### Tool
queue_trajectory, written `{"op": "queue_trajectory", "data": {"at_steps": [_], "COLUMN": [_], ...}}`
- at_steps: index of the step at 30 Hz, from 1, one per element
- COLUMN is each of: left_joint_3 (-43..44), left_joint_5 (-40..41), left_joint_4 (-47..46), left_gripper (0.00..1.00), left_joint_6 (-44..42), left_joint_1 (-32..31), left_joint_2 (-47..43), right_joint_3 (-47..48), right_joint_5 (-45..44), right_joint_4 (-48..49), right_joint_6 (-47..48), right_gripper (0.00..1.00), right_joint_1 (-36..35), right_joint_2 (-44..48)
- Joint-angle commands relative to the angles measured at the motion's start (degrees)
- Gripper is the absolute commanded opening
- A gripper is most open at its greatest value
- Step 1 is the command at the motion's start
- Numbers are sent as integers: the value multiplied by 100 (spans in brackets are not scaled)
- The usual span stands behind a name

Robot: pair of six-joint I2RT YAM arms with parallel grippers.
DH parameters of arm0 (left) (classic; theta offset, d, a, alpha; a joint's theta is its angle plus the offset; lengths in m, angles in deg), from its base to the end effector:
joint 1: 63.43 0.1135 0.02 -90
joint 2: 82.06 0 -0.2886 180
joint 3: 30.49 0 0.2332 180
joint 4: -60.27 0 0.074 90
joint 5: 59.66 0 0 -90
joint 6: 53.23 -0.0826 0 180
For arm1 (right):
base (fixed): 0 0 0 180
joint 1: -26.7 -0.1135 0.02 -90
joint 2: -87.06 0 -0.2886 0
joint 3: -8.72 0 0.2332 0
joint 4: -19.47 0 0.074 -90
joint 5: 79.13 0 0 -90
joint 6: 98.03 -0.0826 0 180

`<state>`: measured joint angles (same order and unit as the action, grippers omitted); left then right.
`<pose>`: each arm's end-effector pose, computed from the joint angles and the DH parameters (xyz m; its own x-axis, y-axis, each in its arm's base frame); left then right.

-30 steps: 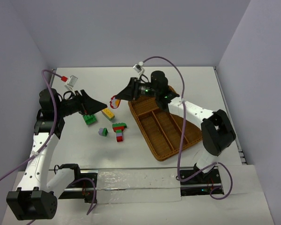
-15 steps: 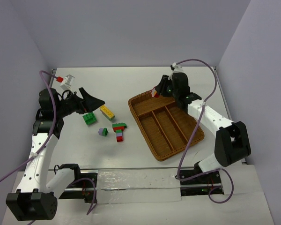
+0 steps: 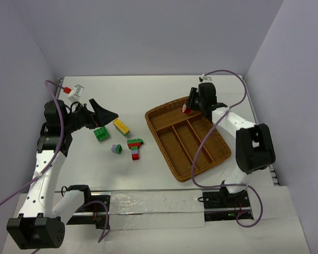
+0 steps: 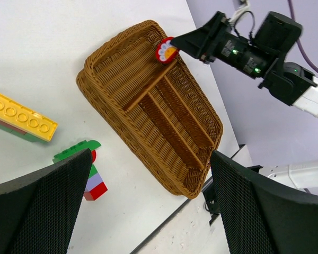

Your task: Sort the legos into containers by color

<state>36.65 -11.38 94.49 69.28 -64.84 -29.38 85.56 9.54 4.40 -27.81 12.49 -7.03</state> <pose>0.1971 -0.0598 0.3554 -0.6314 -0.3857 -0.6727 0.3618 0.6207 -0.6955 0.3840 0.0953 0.2485 -0.5643 0.2061 -0.7994 -0.0376 0.9609 0.2743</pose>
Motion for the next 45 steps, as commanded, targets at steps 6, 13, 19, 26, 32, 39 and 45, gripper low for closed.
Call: {"op": "queue_trajectory", "data": {"at_steps": [6, 13, 19, 26, 32, 39, 45], "left_joint_3": [314, 594, 870, 882, 892, 845, 829], "left_joint_5": [146, 489, 1311, 2657, 2685, 2696, 2655], "left_joint_4": [151, 426, 1033, 1433, 1416, 1392, 1376], "left_gripper": [99, 99, 99, 99, 99, 99, 99], "left_joint_6": [-43, 150, 75, 441, 574, 592, 574], "left_joint_1": [0, 0, 0, 0, 0, 0, 0], "left_joint_2": [-103, -112, -34, 66, 338, 440, 544], "right_joint_3": [581, -432, -416, -255, 43, 899, 1309], "right_joint_5": [28, -1040, -2559, -3455, -2883, -3014, -2560], "right_joint_4": [-168, -189, -818, -1215, -1381, -2135, -2308], "right_joint_6": [111, 291, 373, -1394, -1556, -1954, -2296], "right_gripper": [87, 90, 85, 85, 85, 84, 74], "right_joint_1": [32, -876, -2889, -4231, -4978, -5395, -5422], "right_joint_2": [-233, 1607, 1867, 1609, 928, -444, -1209]}}
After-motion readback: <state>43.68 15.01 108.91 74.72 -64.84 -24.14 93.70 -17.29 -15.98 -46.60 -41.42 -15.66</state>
